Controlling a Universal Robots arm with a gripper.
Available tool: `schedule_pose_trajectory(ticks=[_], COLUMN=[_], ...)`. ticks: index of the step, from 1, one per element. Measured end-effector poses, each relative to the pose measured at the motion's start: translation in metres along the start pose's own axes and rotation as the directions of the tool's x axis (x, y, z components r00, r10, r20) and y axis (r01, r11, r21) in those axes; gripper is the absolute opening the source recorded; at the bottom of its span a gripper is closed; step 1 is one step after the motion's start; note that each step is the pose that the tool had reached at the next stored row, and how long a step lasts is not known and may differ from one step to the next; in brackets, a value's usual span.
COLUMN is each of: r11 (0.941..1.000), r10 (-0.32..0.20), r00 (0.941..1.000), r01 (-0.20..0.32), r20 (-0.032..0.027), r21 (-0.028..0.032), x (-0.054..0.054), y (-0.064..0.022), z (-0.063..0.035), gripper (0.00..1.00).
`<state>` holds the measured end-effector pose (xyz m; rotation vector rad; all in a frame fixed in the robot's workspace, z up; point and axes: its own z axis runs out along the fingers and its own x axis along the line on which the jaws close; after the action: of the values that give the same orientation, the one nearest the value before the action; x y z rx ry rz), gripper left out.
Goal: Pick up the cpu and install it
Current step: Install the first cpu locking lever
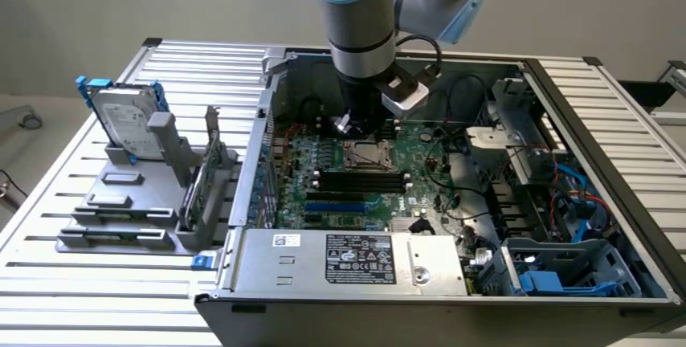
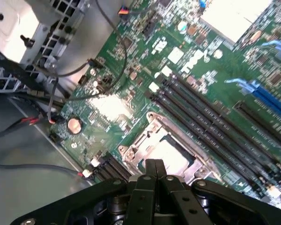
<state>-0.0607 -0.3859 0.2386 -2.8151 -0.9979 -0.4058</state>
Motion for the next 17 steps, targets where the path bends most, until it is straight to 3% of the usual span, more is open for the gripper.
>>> schedule_pose_trajectory(ticks=[8, 13, 17], r11=[1.0000, 1.0000, 1.0000], r10=[0.000, 0.000, 0.003], r00=[1.0000, 1.0000, 1.0000], r01=[0.000, 0.000, -0.003], r20=[-0.0004, -0.0003, -0.0004], r21=[-0.0003, -0.0003, -0.0011], x=[-0.021, -0.038, -0.044], y=[0.0081, 0.0104, 0.0082], z=[-0.0175, -0.0230, -0.0246], gripper=[0.11, 0.11, 0.11])
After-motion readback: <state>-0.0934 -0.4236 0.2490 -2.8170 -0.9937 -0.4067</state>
